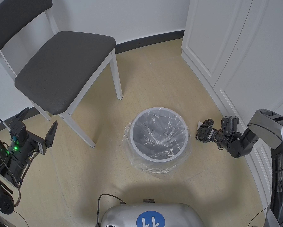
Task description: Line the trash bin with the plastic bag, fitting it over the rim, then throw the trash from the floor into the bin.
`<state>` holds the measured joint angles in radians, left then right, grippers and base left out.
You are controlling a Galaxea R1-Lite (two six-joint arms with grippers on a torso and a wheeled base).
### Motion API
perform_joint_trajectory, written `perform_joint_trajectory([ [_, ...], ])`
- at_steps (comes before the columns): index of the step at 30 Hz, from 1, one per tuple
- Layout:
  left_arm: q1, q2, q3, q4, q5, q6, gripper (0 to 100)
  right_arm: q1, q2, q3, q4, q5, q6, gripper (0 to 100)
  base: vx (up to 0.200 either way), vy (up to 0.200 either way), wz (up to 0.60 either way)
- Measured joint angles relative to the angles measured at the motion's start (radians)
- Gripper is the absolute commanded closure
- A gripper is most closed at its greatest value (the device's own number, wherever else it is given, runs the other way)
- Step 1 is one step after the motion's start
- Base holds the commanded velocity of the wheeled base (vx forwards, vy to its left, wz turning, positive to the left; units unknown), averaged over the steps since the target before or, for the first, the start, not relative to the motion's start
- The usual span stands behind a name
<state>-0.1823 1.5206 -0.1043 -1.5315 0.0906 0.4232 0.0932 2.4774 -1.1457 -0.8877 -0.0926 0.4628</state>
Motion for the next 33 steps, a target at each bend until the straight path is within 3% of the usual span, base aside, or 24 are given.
perform_joint_trajectory([
  [17, 0.020, 0.014, -0.008, -0.001, -0.001, -0.002, 0, -0.005, 0.211, -0.291, -0.043, -0.050, 0.043, 0, 0.000, 0.000, 0.00],
  [18, 0.020, 0.015, -0.008, 0.000, -0.001, -0.002, 0, -0.004, 0.221, -0.300, -0.044, -0.059, 0.042, 100, 0.000, 0.000, 0.00],
  [29, 0.020, 0.012, -0.003, 0.000, -0.002, 0.005, 0, -0.013, 0.241, -0.294, -0.043, -0.074, 0.018, 100, 0.000, 0.000, 0.00],
  [33, 0.020, 0.010, -0.003, -0.001, -0.002, 0.005, 0, -0.014, 0.194, -0.218, -0.041, -0.075, -0.071, 100, 0.000, 0.000, 0.00],
])
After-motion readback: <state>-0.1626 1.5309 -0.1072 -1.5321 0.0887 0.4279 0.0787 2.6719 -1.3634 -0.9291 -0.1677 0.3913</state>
